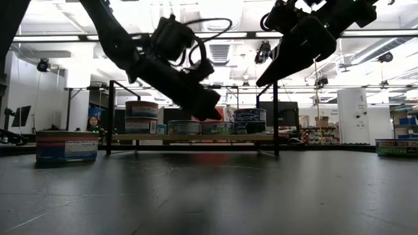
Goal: Stack canned seafood by type on shelf
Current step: Stack the blue tuna can on top of the other blue tuna cans on the shelf
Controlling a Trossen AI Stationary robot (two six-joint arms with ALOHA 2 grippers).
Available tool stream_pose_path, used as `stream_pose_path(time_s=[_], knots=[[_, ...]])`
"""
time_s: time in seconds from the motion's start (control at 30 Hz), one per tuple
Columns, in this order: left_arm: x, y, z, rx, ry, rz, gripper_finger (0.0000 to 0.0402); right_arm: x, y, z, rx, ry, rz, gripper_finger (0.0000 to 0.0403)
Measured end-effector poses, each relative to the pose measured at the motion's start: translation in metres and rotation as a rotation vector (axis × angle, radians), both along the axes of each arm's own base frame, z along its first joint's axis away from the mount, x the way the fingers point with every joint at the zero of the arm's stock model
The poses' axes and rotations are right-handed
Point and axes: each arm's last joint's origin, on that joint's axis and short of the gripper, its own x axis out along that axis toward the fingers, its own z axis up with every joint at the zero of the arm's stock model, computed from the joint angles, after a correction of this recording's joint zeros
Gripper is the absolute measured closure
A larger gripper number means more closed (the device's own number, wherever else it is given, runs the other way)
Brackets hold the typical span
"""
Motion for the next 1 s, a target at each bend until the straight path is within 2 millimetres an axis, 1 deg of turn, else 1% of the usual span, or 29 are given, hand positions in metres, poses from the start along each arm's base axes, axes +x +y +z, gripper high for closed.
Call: stream_pose_path(time_s=[0.17, 0.3, 0.43, 0.6, 0.7, 0.83, 1.0], knots=[[-0.002, -0.025, 0.018, 0.038, -0.032, -0.083, 0.0401, 0.000, 0.000, 0.000, -0.010, 0.002, 0.008, 0.0390], [-0.012, -0.045, 0.035, 0.059, -0.067, -0.147, 0.0401, 0.000, 0.000, 0.000, -0.010, 0.001, 0.008, 0.0390], [-0.024, -0.058, 0.052, 0.074, -0.109, -0.192, 0.0401, 0.001, 0.000, 0.002, -0.007, -0.023, 0.007, 0.0390], [-0.041, -0.064, 0.058, 0.058, -0.138, -0.204, 0.0401, 0.002, 0.000, 0.003, 0.024, -0.037, -0.013, 0.0390], [-0.048, -0.064, 0.060, 0.021, -0.164, -0.189, 0.0401, 0.001, 0.000, 0.001, 0.109, -0.029, -0.081, 0.0390], [-0.054, -0.063, 0.061, -0.004, -0.183, -0.179, 0.0401, -0.002, 0.000, -0.003, 0.214, 0.004, -0.176, 0.0390], [-0.054, -0.064, 0.064, -0.012, -0.197, -0.177, 0.0401, -0.003, 0.000, -0.008, 0.180, 0.045, -0.154, 0.0390]])
